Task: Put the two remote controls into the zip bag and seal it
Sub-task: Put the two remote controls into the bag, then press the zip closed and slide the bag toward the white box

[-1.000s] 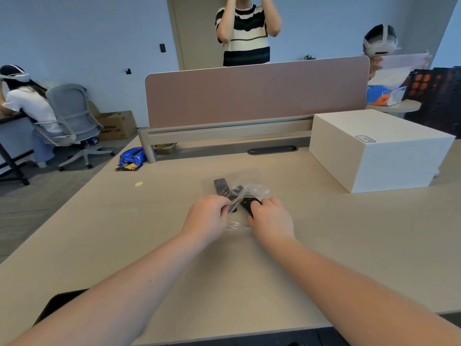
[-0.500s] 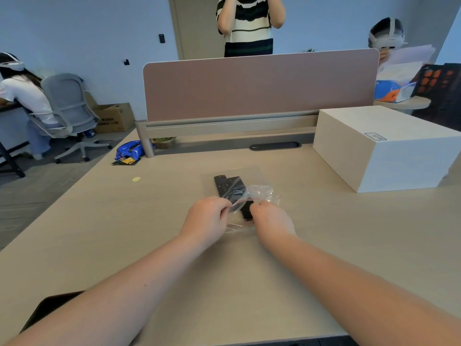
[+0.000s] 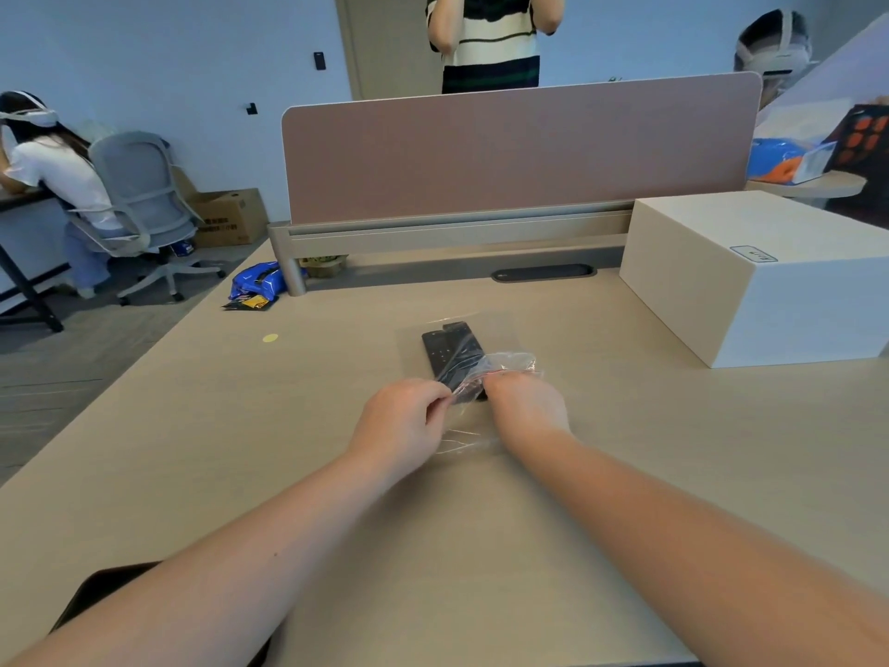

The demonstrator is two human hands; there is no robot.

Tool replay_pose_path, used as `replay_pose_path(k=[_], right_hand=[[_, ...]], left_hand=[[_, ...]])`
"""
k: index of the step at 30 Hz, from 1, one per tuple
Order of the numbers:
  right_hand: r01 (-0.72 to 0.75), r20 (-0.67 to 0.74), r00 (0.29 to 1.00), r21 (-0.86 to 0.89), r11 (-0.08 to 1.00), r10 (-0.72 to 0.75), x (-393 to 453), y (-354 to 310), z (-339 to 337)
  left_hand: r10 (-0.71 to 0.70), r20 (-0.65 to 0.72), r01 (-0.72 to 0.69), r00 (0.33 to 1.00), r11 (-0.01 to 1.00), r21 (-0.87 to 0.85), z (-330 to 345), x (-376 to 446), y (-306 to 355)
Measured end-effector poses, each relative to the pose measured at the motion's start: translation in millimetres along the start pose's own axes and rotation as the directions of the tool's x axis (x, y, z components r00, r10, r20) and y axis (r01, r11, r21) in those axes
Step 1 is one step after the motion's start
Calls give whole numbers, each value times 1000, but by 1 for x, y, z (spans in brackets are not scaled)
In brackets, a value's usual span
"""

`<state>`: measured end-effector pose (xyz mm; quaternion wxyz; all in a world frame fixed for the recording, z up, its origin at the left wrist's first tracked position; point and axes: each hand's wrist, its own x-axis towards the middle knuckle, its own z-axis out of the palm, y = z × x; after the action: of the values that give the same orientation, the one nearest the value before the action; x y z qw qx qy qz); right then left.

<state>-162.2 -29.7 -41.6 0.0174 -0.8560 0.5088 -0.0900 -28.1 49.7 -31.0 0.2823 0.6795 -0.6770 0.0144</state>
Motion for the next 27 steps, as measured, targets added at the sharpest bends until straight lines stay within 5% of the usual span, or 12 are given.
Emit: replay_pose_path(k=[6,12,16,27], right_hand=[[-25,-328,942,147,989,73,-25,28,-6],[-231,-123,948,368,901,293,-21,50,-11],[-230,-123,944,415,880,305,-24,53,-14],[-229,-71,959,384,895,276,-48,79,-36]], left_hand=[[7,192,-38,981,986,160,-4,-13,-1],[96,229,-143,969,970,197,-2,-18,-14],[253,113,-276,961,902,331,-2,-19,-19],[330,85,-330,940,817,473,-6,-20,-26]])
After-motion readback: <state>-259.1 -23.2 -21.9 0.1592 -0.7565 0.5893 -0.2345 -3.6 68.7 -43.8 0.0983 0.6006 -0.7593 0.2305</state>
